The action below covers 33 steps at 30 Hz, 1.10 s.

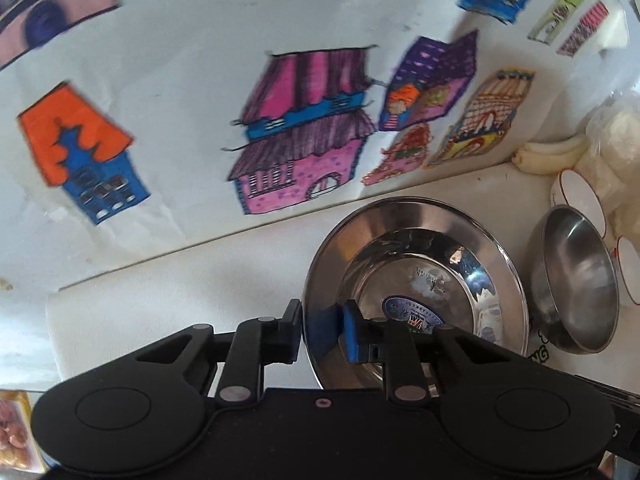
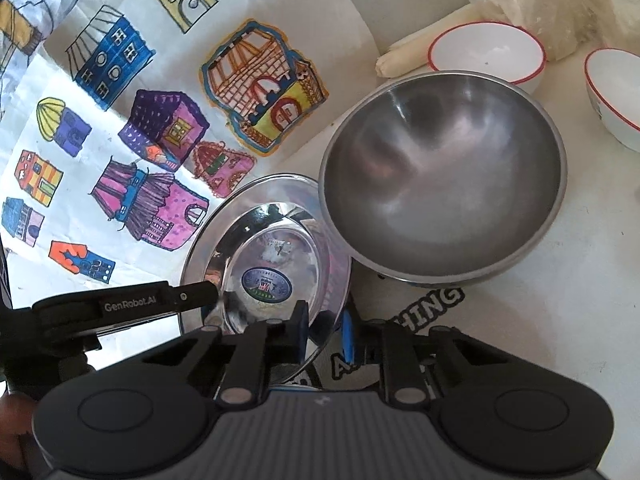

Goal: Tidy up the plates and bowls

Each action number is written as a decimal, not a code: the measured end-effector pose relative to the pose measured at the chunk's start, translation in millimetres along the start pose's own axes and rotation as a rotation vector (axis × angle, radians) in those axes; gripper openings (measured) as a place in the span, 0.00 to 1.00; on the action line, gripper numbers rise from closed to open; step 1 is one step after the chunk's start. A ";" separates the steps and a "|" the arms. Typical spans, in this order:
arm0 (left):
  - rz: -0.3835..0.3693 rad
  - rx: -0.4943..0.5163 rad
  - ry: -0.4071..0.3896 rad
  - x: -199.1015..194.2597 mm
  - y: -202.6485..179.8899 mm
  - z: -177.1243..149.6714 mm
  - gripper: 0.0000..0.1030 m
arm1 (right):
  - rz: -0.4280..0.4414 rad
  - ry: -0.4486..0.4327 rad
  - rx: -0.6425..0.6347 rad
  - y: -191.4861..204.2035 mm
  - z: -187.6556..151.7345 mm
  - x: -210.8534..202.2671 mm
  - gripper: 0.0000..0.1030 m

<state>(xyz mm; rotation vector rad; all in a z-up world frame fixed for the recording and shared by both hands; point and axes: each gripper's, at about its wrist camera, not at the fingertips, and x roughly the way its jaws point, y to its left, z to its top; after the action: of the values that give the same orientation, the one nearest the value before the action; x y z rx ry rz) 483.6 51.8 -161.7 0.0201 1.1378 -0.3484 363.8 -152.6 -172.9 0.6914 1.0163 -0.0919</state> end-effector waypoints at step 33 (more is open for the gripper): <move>-0.003 -0.151 -0.092 -97.5 -18.0 -93.4 0.21 | 0.098 0.049 -0.301 15.5 -13.4 -85.9 0.19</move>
<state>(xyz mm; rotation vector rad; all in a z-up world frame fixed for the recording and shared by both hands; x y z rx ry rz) 359.7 78.2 -111.7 -0.1295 1.0704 -0.2630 313.1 -153.3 -100.6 0.4686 1.0153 0.1620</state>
